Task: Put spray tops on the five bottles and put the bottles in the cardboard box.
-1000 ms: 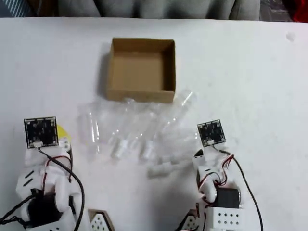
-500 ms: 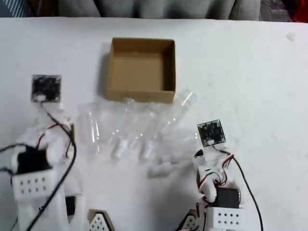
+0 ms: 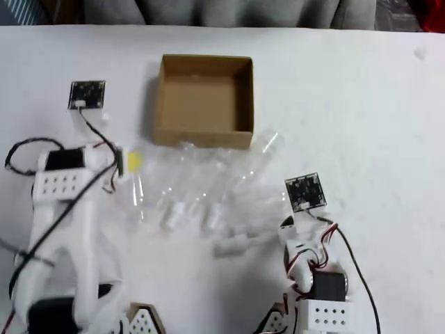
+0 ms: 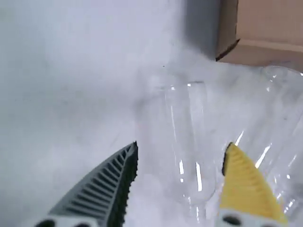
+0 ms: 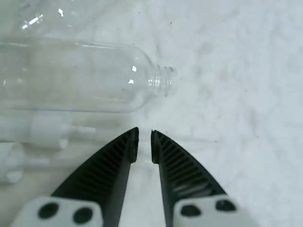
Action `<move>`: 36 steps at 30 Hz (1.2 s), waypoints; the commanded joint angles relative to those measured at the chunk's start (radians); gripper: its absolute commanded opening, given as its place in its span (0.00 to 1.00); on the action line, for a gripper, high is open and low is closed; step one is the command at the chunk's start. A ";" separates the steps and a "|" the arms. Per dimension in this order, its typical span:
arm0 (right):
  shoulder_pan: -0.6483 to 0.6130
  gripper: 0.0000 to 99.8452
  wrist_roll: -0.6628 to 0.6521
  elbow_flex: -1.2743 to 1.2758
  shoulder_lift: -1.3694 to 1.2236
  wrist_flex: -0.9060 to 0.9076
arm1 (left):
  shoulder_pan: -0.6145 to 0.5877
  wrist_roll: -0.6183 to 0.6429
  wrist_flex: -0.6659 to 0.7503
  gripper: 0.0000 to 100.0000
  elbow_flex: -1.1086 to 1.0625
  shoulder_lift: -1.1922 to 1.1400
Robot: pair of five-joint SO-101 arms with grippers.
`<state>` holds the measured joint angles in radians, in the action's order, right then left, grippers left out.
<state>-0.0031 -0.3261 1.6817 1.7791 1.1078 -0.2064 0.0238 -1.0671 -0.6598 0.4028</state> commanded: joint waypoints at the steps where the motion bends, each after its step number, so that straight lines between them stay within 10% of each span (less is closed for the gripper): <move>1: 0.008 0.02 -0.012 0.009 -0.001 0.005 | 0.012 0.037 0.118 0.29 0.109 -0.173; 15: 0.008 0.02 -0.012 0.009 -0.001 0.005 | -0.022 0.038 0.130 0.28 0.466 -0.757; 36: 0.008 0.02 -0.012 0.009 -0.001 0.007 | -0.423 0.107 -0.169 0.28 0.795 -0.769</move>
<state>-0.0031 -0.3261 1.6817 1.7791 1.1078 -0.5900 0.0928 -1.1147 0.0000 -0.3828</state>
